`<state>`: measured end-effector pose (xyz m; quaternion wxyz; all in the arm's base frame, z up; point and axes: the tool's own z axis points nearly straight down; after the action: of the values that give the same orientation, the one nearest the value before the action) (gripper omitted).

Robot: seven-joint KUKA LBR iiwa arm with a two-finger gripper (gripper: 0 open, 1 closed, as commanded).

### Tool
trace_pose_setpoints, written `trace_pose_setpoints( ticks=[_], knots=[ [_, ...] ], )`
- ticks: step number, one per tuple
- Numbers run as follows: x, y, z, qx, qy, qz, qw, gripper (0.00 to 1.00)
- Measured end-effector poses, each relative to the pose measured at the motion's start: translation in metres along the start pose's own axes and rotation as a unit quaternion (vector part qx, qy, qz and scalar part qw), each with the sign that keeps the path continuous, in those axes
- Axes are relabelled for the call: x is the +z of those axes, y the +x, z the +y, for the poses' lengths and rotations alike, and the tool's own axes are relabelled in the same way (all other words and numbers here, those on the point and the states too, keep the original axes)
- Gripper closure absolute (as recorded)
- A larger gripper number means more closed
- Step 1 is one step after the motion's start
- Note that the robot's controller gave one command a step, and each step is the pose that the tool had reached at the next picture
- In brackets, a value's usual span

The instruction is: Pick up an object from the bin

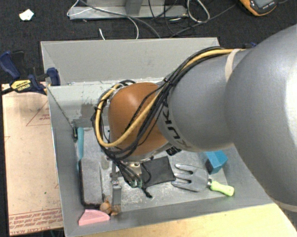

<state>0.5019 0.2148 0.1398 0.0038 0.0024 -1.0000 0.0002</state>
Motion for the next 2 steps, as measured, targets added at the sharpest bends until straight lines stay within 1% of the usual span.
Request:
trace_pose_setpoints(
  ticks=[1, 2],
  knots=[
    [-0.0045, -0.0020, -0.0011, 0.002, -0.001, -0.0035, 1.0000, 0.00],
    [-0.0025, -0.0098, -0.0050, -0.011, -0.002, -0.0029, 0.9999, 0.00]
  ],
)
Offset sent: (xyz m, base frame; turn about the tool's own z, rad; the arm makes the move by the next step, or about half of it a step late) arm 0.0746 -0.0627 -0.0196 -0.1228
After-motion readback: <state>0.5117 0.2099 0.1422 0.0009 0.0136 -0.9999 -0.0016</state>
